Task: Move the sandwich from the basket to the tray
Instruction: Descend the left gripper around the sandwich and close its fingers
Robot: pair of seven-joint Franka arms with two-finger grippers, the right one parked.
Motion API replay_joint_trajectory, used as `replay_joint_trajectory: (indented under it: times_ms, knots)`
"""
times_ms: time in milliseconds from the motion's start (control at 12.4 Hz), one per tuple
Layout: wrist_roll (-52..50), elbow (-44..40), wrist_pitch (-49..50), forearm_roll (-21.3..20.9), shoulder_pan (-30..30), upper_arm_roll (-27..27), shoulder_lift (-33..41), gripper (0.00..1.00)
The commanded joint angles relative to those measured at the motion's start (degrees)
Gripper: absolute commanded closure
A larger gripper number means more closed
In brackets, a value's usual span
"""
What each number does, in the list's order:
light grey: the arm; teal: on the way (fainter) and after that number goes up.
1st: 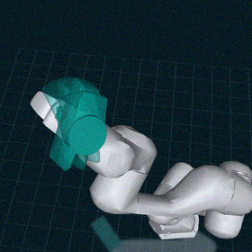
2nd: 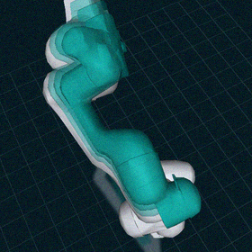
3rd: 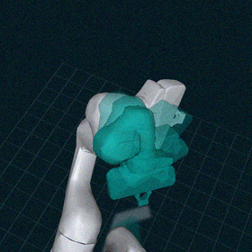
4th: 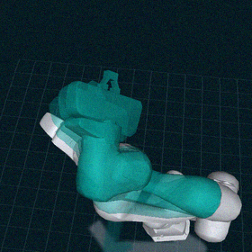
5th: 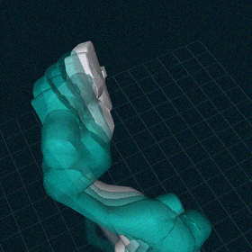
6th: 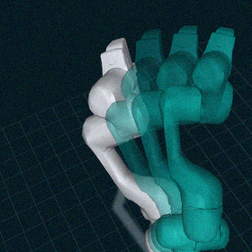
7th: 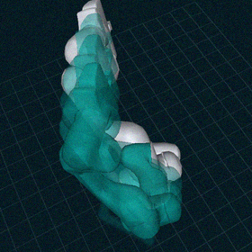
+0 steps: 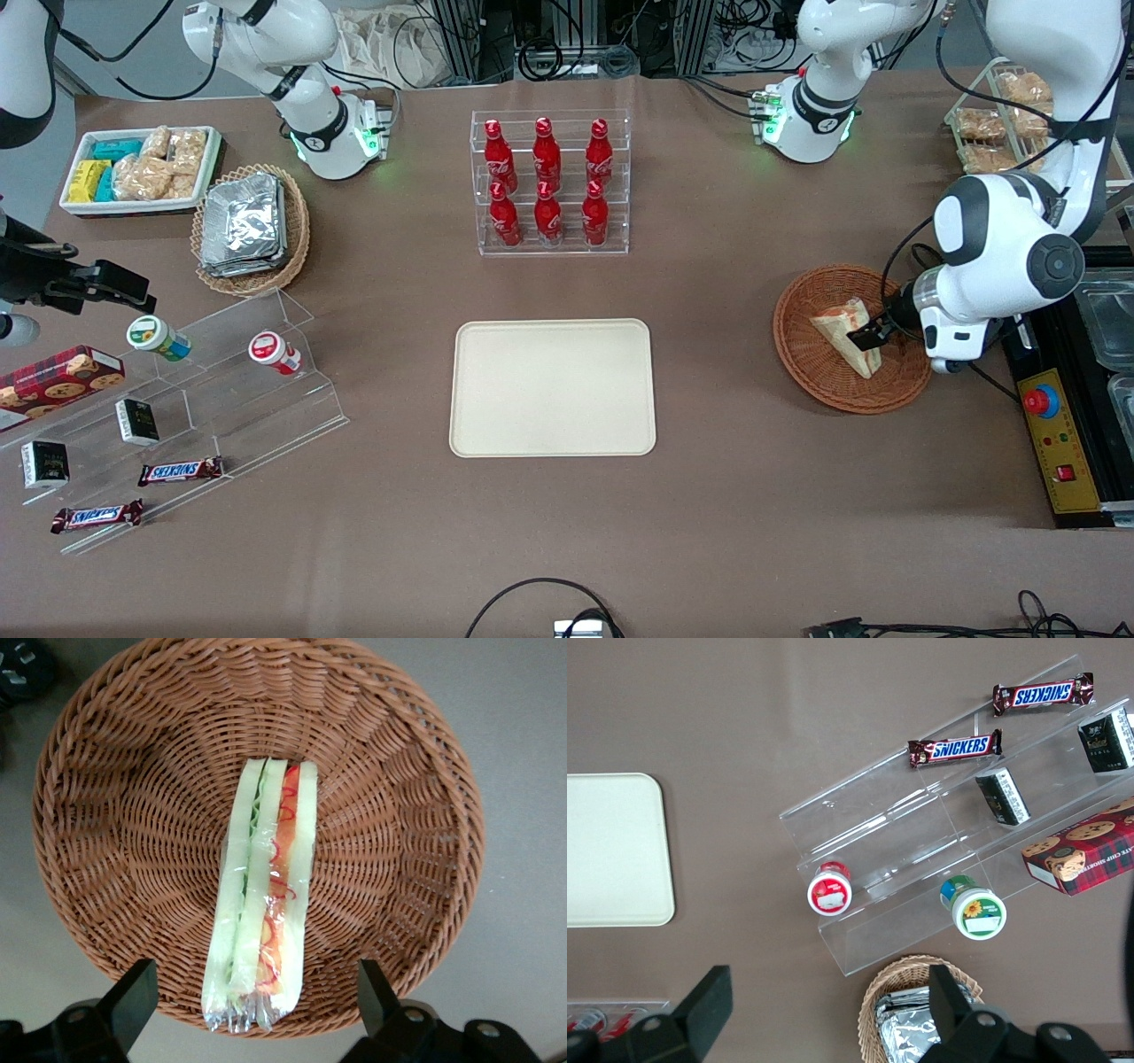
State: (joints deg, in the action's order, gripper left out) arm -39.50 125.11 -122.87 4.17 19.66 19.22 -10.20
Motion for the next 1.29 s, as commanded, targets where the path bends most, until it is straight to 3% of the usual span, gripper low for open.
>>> replay_joint_trajectory:
  times_ms: [0, 1205]
  knots:
    - [-0.6, 0.4, -1.2, 0.3, 0.9, 0.6, -0.8, 0.00]
    - [-0.8, 1.7, -3.1, 0.2, 1.6, 0.6, -6.4, 0.02]
